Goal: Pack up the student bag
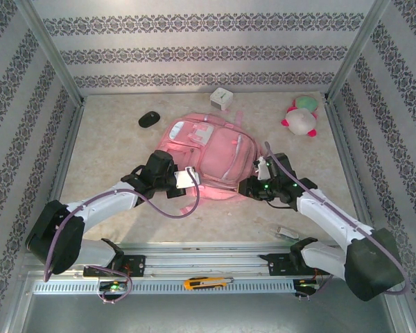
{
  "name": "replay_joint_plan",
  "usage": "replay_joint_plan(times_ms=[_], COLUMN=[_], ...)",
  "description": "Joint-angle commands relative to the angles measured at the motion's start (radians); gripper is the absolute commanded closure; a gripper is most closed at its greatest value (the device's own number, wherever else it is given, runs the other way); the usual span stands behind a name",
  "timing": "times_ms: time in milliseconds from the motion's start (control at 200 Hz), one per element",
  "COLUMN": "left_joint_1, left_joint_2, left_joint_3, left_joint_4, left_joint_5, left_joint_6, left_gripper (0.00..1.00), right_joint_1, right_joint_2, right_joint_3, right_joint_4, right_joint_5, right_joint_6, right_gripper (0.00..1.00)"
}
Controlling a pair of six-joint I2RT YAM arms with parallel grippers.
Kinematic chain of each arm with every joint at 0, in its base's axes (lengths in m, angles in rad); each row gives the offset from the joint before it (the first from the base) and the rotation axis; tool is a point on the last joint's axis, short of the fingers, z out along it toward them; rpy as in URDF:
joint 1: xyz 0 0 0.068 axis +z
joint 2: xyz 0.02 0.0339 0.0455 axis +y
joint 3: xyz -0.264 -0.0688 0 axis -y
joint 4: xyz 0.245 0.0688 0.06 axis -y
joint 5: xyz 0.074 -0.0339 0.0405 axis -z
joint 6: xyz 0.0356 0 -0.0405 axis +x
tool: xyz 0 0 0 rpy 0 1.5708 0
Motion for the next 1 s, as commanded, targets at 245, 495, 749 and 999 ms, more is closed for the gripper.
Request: replay_joint_plan(times_ms=[245, 495, 749, 999], left_joint_1=[0.016, 0.015, 0.015, 0.015], left_joint_2=[-0.036, -0.045, -0.05, -0.06], left_joint_3=[0.005, 0.006, 0.009, 0.014], left_joint_4=[-0.015, -0.017, -0.023, -0.036], left_joint_5=[-0.007, -0.011, -0.014, -0.019], left_joint_6=[-0.025, -0.026, -0.026, -0.024], left_gripper=[1.0, 1.0, 1.0, 1.0], right_joint_1=[0.021, 0.036, 0.079, 0.119], right_joint_2=[0.081, 0.124, 0.176, 0.249], right_joint_3=[0.059, 0.089, 0.155, 0.243], right_joint_4=[0.062, 0.003, -0.117, -0.24], right_joint_5=[-0.063, -0.032, 0.049, 0.15], right_joint_6=[-0.056, -0.088, -0.18, -0.269], right_gripper=[0.79, 0.76, 0.71, 0.71])
